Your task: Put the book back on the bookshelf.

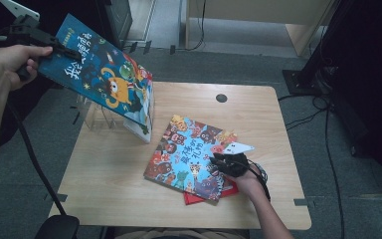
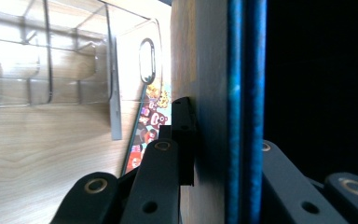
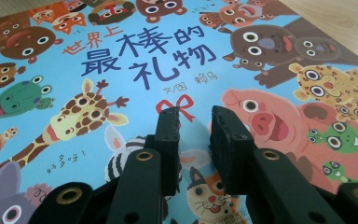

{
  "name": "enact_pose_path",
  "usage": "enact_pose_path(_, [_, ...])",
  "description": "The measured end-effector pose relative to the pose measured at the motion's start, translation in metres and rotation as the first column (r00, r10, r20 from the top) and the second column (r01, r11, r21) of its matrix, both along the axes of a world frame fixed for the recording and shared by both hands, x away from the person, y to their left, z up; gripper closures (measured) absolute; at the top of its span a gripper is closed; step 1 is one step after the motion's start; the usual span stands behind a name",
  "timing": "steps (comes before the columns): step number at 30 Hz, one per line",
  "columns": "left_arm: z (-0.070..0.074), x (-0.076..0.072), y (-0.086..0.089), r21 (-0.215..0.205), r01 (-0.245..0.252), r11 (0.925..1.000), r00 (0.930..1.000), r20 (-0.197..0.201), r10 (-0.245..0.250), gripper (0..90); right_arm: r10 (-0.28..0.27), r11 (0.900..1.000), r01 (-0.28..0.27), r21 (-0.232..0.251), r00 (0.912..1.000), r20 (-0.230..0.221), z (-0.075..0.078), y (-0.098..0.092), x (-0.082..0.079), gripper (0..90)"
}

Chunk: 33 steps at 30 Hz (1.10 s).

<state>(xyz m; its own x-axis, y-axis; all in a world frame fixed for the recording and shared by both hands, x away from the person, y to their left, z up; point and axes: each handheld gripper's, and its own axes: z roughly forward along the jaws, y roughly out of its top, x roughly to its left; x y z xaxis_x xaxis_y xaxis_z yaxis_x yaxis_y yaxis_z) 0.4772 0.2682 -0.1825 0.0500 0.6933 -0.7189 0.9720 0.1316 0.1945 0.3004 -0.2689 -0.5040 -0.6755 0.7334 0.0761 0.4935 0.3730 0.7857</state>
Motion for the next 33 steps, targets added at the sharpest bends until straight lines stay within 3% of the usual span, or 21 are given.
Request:
enact_pose_path(18, [-0.001, -0.002, 0.051, 0.007, -0.057, 0.9984, 0.9984, 0.002, 0.057, 81.9, 0.028, 0.999, -0.029, 0.02, 0.9967, 0.076, -0.008, 0.002, -0.006, 58.6])
enact_pose_path(33, [-0.002, -0.003, 0.092, 0.041, -0.084, 0.9956, 0.9963, -0.012, 0.085, 82.0, 0.018, 0.999, -0.021, 0.03, 0.9973, 0.072, -0.008, 0.003, -0.006, 56.7])
